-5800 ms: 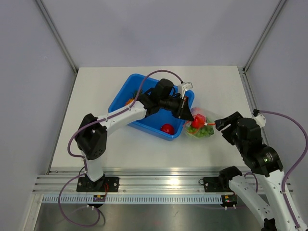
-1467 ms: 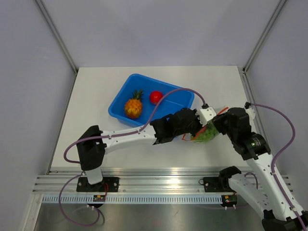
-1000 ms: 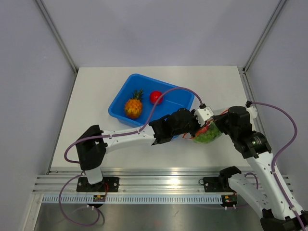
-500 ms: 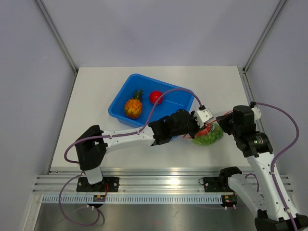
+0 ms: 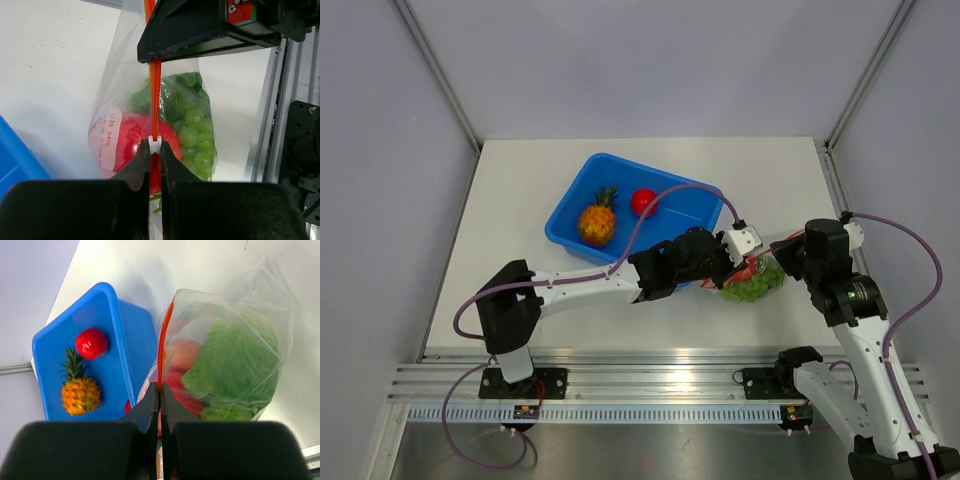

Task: Place the food in the zip-top bag and seal the zipper
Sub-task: Zip the zipper food storage bag at the center of the board.

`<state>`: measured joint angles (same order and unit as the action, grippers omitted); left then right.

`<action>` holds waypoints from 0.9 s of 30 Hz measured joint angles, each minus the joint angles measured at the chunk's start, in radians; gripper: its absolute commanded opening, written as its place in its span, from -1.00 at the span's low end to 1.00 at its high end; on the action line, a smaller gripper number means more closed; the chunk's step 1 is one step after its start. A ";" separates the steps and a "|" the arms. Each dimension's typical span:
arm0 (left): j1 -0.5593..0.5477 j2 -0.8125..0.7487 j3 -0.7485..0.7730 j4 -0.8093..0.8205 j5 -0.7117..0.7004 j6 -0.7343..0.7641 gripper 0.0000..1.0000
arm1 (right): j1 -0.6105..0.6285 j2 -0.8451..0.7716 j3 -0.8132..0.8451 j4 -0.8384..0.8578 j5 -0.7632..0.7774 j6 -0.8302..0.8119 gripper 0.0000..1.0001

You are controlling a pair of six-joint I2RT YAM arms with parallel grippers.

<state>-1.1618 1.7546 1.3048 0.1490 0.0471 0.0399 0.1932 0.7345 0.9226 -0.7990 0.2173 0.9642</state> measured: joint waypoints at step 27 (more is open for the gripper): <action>0.012 -0.056 -0.111 0.049 0.010 -0.019 -1.00 | -0.011 0.047 0.040 -0.011 -0.003 -0.028 -1.00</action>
<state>-1.1500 1.6981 1.1942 0.1978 0.0570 0.0212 0.1818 0.7818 0.9623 -0.8104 0.2146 0.9360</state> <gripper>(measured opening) 0.039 0.011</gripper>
